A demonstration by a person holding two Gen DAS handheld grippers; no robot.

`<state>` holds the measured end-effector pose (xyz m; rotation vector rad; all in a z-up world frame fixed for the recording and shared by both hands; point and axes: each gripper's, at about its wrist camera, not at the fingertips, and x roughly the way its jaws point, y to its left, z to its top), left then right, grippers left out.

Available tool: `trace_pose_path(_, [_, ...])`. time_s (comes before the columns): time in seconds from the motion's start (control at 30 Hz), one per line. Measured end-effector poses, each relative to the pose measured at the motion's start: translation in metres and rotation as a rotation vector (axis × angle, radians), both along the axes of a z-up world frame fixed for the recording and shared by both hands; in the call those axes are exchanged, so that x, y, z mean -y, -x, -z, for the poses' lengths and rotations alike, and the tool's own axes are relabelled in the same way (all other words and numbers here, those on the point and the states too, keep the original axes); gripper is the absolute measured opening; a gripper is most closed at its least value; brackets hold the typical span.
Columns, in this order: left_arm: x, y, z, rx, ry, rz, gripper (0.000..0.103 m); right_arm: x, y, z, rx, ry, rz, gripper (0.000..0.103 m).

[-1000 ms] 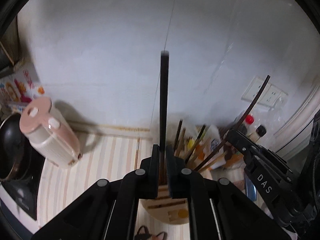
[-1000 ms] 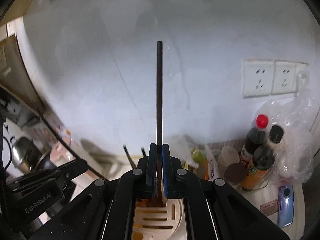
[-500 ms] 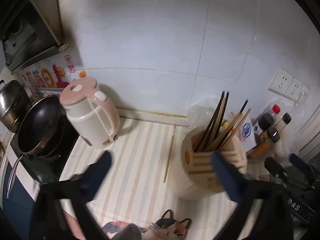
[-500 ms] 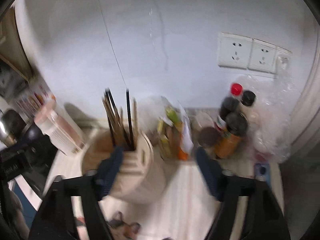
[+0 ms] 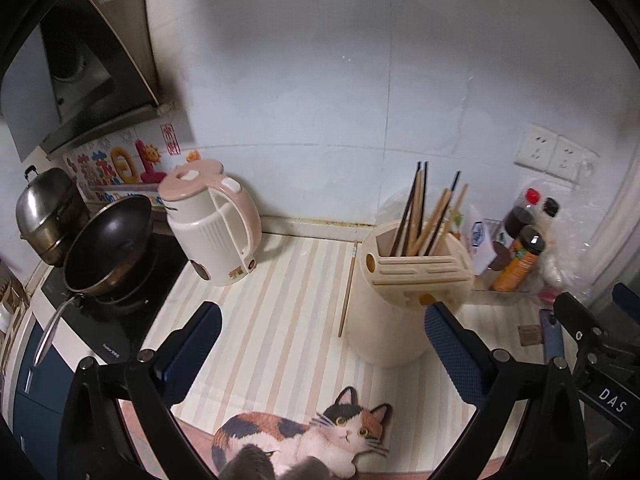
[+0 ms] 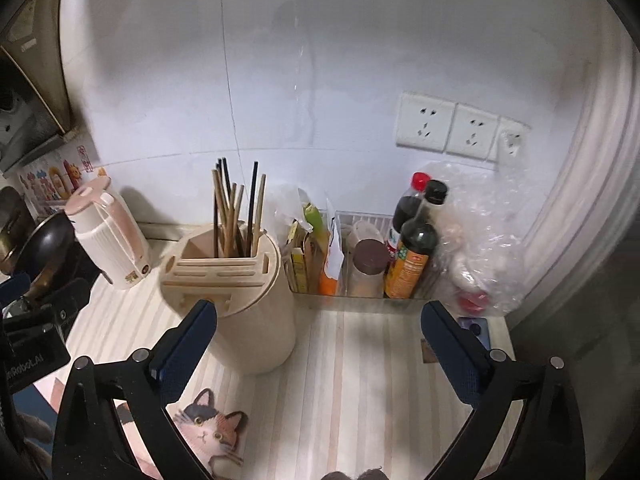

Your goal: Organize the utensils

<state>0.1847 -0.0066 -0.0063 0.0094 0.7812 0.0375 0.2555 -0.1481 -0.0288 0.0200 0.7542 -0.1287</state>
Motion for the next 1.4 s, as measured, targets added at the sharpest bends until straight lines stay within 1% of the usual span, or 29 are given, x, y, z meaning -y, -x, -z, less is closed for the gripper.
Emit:
trace_pose_path(0.13, [-0.006,0.04,-0.025,0.05,0.005,0.02,0.103,-0.007,0.04,-0.026,0.053,0.016,0.011,0.103])
trace_pose_path(0.23, [-0.015,0.074,-0.043,0.09,0.009,0.043,0.103,-0.012,0.079,-0.048,0.096,0.016,0.027,0.103])
trace_pose_path(0.33, [-0.026,0.105,-0.056,0.11,0.015,0.061,0.103,-0.02,0.124,-0.07,0.14,0.021,0.057,0.103])
trace_pose_path(0.53, [-0.046,0.16,-0.075,0.133,0.012,0.098,0.103,-0.04,0.198,-0.101,0.192,0.04,0.097,0.103])
trace_pose_path(0.63, [-0.05,0.181,-0.081,0.137,0.007,0.12,0.103,-0.052,0.236,-0.115,0.218,0.044,0.109,0.103])
trace_pose_path(0.73, [-0.049,0.196,-0.084,0.136,0.001,0.127,0.103,-0.06,0.262,-0.123,0.236,0.049,0.119,0.103])
trace_pose_path(0.87, [-0.048,0.206,-0.086,0.141,0.006,0.118,0.103,-0.066,0.281,-0.129,0.235,0.048,0.11,0.103])
trace_pose_path(1.0, [-0.045,0.209,-0.084,0.131,0.011,0.101,0.103,-0.063,0.283,-0.127,0.23,0.045,0.097,0.103])
trace_pose_path(1.13, [-0.038,0.21,-0.083,0.118,0.002,0.087,0.103,-0.055,0.275,-0.124,0.214,0.027,0.087,0.103])
trace_pose_path(1.4, [-0.033,0.209,-0.081,0.113,-0.008,0.069,0.103,-0.04,0.264,-0.118,0.196,0.028,0.08,0.103])
